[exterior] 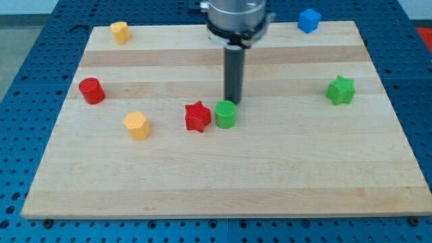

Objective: Push yellow hexagon to the bottom left of the board

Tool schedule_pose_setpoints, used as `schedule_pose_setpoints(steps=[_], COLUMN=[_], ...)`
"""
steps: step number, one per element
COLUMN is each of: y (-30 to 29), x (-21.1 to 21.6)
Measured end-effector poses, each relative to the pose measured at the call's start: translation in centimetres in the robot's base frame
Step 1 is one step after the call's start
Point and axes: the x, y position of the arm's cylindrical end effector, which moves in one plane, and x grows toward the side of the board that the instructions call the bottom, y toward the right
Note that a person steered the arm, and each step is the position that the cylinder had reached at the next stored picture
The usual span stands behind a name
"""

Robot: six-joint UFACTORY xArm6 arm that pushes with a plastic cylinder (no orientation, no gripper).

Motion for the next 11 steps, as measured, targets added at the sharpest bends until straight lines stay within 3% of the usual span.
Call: schedule_pose_setpoints(steps=[1, 2, 6, 8, 11], y=[-5.9, -10.4, -17.6, -18.0, -23.0], x=[-1.4, 0.4, 11.5, 10.6, 13.7])
